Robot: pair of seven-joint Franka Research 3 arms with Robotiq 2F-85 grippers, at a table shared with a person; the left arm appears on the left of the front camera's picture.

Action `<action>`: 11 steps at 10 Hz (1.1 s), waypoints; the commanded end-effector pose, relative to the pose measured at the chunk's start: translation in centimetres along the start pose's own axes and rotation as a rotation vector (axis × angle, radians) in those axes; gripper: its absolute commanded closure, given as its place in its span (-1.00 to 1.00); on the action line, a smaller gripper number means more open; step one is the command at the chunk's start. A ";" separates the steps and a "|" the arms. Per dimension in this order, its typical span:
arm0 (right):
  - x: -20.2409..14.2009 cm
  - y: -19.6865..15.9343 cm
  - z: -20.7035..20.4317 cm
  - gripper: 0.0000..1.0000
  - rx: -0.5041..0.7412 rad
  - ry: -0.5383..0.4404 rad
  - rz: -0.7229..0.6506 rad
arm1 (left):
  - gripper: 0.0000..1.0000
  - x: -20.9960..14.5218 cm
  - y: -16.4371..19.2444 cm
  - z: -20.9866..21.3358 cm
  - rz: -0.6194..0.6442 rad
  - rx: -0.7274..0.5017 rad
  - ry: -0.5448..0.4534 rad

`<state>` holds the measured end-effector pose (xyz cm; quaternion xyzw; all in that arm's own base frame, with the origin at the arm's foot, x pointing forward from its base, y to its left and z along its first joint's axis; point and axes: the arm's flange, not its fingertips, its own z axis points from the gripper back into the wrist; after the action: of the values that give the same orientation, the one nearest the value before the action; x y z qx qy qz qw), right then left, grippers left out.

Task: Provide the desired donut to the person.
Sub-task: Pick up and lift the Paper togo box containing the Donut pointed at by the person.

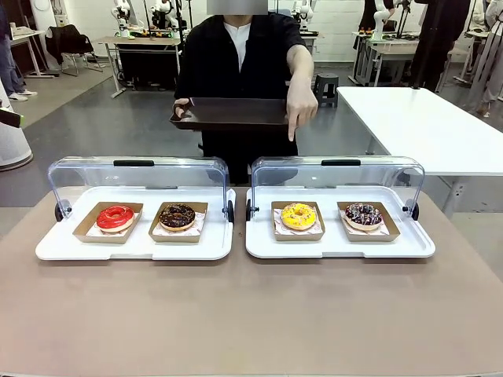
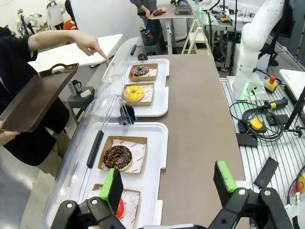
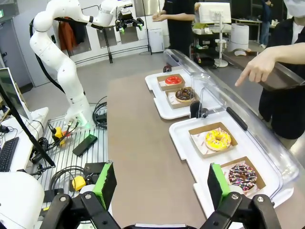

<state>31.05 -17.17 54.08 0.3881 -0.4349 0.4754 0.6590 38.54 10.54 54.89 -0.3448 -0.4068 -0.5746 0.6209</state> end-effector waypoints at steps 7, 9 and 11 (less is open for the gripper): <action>0.0 0.0 0.0 -1.00 0.007 -0.010 0.007 | -1.00 0.3 0.0 0.0 -0.005 -0.003 -0.016; 0.0 0.0 0.0 -1.00 0.007 -0.010 0.007 | -1.00 0.3 0.0 0.0 -0.005 -0.003 -0.016; 0.0 0.0 0.0 -1.00 0.007 -0.010 0.007 | -1.00 0.3 0.0 0.0 -0.005 -0.003 -0.016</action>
<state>31.05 -17.17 54.08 0.3881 -0.4348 0.4754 0.6590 38.54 10.54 54.89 -0.3448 -0.4068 -0.5746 0.6209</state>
